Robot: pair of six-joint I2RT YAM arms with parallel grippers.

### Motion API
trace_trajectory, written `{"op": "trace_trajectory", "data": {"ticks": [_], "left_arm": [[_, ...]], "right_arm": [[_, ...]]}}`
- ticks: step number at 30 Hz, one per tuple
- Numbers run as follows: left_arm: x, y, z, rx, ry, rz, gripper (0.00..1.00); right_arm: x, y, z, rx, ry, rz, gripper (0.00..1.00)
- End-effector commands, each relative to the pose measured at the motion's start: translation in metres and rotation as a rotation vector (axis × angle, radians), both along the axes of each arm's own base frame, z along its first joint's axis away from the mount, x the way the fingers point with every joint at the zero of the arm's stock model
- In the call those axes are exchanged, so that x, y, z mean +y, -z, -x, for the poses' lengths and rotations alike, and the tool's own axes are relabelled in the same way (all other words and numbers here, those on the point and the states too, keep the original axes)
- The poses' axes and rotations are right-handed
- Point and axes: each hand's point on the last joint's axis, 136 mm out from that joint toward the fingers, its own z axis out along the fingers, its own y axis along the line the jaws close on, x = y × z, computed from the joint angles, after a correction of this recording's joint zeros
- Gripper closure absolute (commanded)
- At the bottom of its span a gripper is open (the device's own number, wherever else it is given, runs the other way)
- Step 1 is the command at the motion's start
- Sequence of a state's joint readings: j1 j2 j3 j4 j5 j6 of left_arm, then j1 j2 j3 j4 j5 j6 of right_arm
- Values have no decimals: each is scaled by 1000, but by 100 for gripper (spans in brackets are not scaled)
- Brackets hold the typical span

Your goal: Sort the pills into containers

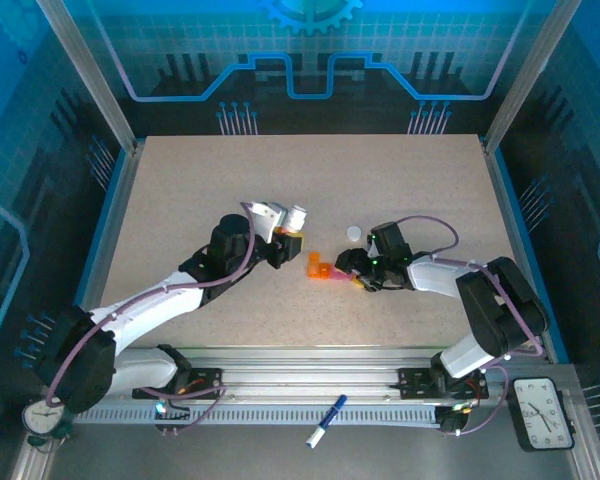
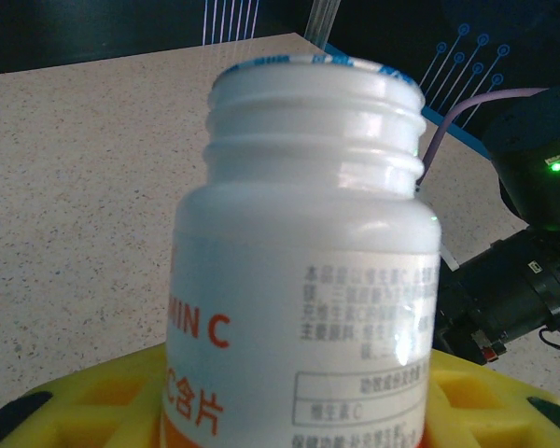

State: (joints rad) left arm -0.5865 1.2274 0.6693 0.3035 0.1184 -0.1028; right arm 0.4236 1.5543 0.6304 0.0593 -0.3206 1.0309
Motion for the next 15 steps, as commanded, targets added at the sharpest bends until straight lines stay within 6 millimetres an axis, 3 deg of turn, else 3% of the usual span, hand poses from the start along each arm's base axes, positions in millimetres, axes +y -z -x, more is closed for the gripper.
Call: {"op": "trace_trajectory", "data": {"ticks": [1,6,15], "left_arm": [[1,-6,1,-30,-5,5,100],[2,-4,4,-12,-3,-2,100],[2,12,14,76,17,-18,100]], "right_arm": [[22,-2,-8,-37,-48,-30,34],[20,-6,-5,-62,-81,-17,34],[-6,-14,-3,-119,-99,70,33]]}}
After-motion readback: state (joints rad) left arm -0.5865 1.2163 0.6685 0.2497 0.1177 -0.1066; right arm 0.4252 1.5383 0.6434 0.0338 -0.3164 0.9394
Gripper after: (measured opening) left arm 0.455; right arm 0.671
